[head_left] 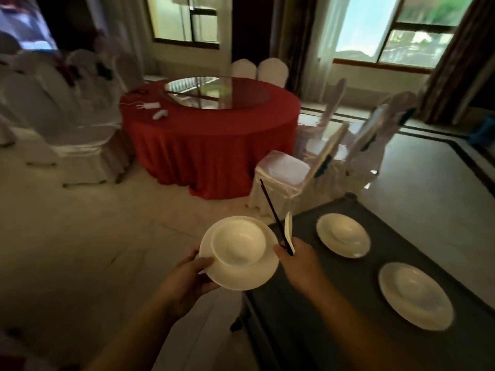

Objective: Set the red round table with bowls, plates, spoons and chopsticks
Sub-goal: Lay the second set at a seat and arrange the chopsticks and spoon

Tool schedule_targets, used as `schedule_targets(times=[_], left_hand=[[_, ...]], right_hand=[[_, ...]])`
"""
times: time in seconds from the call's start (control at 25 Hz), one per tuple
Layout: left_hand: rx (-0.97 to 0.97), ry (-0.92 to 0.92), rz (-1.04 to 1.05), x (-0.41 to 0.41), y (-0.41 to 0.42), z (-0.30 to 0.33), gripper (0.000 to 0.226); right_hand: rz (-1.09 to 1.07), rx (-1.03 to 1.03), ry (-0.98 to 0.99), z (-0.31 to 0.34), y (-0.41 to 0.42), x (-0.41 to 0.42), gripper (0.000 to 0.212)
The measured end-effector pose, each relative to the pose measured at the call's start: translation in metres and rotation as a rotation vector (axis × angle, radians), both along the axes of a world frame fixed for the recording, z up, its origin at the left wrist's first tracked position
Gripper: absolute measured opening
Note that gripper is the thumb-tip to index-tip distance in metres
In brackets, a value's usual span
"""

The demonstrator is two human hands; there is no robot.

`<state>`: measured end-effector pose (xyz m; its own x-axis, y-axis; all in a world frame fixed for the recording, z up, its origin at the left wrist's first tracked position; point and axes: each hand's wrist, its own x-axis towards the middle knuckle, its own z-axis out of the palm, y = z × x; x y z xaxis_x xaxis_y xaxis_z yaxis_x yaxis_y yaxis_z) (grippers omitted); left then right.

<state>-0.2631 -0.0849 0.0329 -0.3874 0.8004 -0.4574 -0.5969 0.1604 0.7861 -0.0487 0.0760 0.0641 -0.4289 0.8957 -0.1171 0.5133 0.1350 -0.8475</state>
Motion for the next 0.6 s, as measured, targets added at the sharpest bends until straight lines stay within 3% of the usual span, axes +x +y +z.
schedule_targets(times=[0.36, 0.6], left_hand=[[0.021, 0.049, 0.331, -0.21, -0.107, 0.017, 0.033], [0.003, 0.052, 0.589, -0.31, -0.179, 0.023, 0.035]], right_hand=[[0.318, 0.006, 0.021, 0.015, -0.054, -0.272, 0.02], [0.573, 0.02, 0.02, 0.019, -0.099, -0.428, 0.018]])
